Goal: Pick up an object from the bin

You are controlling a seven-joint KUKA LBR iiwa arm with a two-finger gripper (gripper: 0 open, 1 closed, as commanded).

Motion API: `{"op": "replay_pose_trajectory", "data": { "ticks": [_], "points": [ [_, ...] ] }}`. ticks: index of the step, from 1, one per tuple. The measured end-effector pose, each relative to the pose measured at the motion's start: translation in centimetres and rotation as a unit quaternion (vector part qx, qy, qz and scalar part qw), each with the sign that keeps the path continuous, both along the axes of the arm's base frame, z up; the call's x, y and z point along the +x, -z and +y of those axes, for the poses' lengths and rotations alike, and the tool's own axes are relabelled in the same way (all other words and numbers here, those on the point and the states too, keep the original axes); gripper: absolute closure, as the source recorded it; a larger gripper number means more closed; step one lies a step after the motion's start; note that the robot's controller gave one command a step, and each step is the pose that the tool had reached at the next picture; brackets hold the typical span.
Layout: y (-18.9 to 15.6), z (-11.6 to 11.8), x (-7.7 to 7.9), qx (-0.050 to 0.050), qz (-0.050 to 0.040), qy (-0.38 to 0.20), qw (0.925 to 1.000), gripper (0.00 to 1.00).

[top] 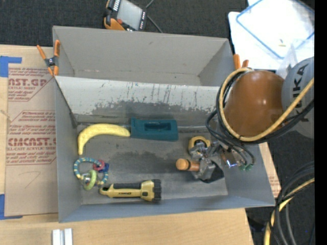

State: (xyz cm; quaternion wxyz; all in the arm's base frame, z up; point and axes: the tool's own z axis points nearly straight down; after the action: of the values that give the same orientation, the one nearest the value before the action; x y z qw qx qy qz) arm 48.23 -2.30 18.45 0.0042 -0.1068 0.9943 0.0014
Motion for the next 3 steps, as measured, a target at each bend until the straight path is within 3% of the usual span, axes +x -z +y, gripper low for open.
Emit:
{"op": "replay_pose_trajectory", "data": {
  "ticks": [1,2,3],
  "points": [
    [-3.2,-0.7,0.4,0.000,-0.0020,0.003,1.0000,1.00],
    [-1.8,0.0,-0.3,0.000,-0.0024,-0.009,1.0000,1.00],
    [7.2,-0.4,0.4,0.001,-0.0045,-0.030,0.9995,1.00]
  ]
}}
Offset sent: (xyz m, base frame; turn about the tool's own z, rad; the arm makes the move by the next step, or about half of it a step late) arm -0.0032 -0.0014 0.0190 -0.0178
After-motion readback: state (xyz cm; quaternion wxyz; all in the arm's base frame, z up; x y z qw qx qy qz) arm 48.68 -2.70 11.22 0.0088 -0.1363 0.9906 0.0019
